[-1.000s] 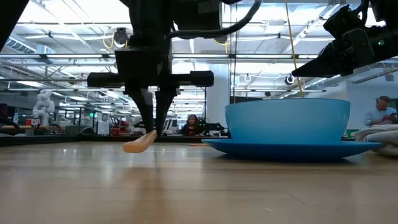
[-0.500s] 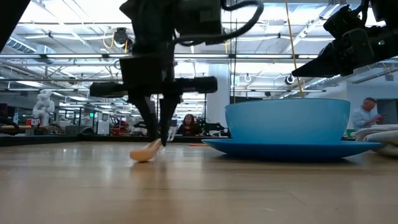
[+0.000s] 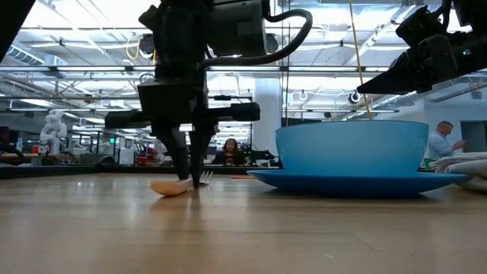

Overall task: Set table place
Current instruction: Put the light orange fork to the left of the blue plate

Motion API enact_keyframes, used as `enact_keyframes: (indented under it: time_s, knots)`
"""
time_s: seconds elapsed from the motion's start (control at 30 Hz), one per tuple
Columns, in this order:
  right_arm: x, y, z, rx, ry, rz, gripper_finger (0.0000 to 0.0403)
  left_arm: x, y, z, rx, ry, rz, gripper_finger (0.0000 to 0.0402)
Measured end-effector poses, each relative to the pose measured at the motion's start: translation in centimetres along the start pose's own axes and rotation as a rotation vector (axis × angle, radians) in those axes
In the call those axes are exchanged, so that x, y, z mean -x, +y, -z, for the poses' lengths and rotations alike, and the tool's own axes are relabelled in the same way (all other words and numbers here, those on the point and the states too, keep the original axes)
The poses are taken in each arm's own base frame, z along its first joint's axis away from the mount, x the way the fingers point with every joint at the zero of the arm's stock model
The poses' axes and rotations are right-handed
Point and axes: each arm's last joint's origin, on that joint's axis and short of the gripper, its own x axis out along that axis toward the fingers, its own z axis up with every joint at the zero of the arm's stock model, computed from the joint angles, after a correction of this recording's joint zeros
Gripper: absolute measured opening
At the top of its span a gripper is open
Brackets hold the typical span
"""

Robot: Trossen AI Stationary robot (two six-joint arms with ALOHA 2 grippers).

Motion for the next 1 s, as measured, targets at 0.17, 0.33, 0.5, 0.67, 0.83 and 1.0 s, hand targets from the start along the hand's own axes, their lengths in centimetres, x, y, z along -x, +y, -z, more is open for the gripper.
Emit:
enact_keyframes:
  time_s: [0.17, 0.33, 0.5, 0.67, 0.83, 1.0]
  knots:
    - [0.0, 0.0, -0.04, -0.002, -0.004, 0.0, 0.0, -0.07, 0.38, 0.27, 0.025, -0.021, -0.032, 0.0027]
    - [0.0, 0.0, -0.05, -0.003, -0.005, 0.0, 0.0, -0.09, 0.48, 0.25, 0.024, -0.024, -0.041, 0.0027]
    - [0.0, 0.0, -0.05, -0.003, -0.005, 0.0, 0.0, -0.1, 0.48, 0.2, 0.021, -0.028, -0.04, 0.0027]
    - [0.0, 0.0, -0.05, -0.003, -0.005, 0.0, 0.0, -0.14, 0.48, 0.21, 0.02, -0.037, -0.039, 0.0027]
    - [0.0, 0.0, -0.05, -0.003, -0.004, 0.0, 0.0, -0.14, 0.76, 0.12, 0.001, -0.048, -0.068, 0.0027]
    - [0.0, 0.0, -0.05, -0.003, -0.004, 0.0, 0.0, -0.15, 0.79, 0.11, 0.009, -0.05, -0.071, 0.0027]
